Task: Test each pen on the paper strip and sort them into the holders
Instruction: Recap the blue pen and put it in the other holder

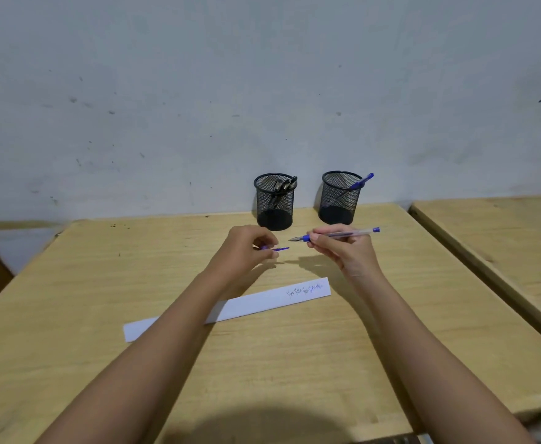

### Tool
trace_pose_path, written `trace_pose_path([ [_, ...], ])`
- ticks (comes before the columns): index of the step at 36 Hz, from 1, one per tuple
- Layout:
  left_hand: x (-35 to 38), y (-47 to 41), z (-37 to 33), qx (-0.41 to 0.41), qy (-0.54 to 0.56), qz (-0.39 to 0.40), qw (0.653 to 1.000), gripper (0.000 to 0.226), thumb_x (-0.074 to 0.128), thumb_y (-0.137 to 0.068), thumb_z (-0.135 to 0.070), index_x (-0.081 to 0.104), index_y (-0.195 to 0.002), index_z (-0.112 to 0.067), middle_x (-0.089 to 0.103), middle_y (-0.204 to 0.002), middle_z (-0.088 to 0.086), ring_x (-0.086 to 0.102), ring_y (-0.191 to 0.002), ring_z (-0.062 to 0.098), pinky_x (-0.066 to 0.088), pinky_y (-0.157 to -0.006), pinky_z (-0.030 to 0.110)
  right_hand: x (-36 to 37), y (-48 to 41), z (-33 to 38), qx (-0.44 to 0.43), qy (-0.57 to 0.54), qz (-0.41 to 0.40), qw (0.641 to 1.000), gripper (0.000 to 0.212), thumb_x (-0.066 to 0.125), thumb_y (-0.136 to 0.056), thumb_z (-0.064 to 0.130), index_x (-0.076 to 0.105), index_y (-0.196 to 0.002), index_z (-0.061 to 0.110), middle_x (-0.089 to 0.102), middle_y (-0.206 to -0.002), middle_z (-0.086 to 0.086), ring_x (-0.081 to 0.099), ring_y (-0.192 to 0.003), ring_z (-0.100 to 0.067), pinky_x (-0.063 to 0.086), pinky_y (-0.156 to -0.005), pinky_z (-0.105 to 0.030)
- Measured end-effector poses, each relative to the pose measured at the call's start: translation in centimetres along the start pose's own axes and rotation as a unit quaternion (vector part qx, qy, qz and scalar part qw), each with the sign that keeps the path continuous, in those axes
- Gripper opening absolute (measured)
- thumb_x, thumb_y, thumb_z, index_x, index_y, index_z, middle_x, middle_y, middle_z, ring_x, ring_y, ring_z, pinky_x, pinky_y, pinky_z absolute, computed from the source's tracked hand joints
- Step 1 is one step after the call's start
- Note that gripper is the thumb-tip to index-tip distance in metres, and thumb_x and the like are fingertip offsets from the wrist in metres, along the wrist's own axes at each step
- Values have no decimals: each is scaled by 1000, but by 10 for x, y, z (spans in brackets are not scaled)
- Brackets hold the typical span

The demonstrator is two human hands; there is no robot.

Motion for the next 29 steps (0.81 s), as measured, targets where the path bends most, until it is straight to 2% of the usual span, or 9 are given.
trace_pose_path([
  [5, -3, 5, -10, 1, 39, -9, 999, 16, 78, -71, -7, 70, -83, -12, 68, -84, 6, 61, -76, 12, 50, -76, 24, 4, 4, 0, -1, -6, 11, 1000, 17, 72, -69, -5, 67, -85, -4, 73, -76, -12, 70, -70, -20, 54, -66, -18],
  [10, -4, 7, -19, 8, 74, -17, 997, 17, 79, -69, -7, 71, -83, -13, 68, -82, 1, 62, -73, 7, 50, -72, 17, 5, 5, 3, -6, 16, 27, 999, 14, 72, -69, -4, 69, -81, -1, 73, -77, -13, 70, -72, -23, 55, -67, -20],
  [13, -5, 9, -25, 0, 118, 6, 993, 21, 80, -67, -6, 73, -86, -12, 70, -80, -2, 66, -76, 8, 52, -76, 17, 5, 5, 4, -35, 56, 52, 996, 11, 72, -70, -4, 70, -77, 3, 73, -73, -9, 69, -69, -22, 55, -67, -23],
  [19, -11, 18, -25, -55, 280, 3, 958, 16, 77, -71, -5, 74, -87, -5, 73, -85, 13, 66, -77, 12, 53, -77, 20, 2, 7, 10, -79, 84, 72, 991, 12, 79, -58, 14, 75, -70, 13, 72, -69, -5, 66, -68, -17, 53, -65, -22],
  [22, -10, 20, -29, -68, 339, -8, 938, 14, 74, -72, -2, 73, -86, -3, 73, -77, 7, 68, -73, 12, 55, -74, 18, 6, 5, 11, -91, 68, 79, 990, 11, 78, -59, 13, 75, -69, 13, 71, -68, -5, 65, -65, -15, 51, -64, -21],
  [29, -14, 16, -36, -67, 363, -16, 929, 12, 74, -71, 1, 74, -78, -8, 74, -73, 4, 68, -72, 13, 56, -75, 19, 9, 4, 13, -119, 41, 82, 989, 13, 76, -60, 9, 73, -73, 9, 73, -74, -8, 66, -65, -16, 52, -64, -22],
])
Point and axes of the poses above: each hand's wrist, its own y-axis away from the middle knuckle, its own x-axis out of the palm, z = x × y, the point moved 1 cm from there along -y, towards the middle knuckle
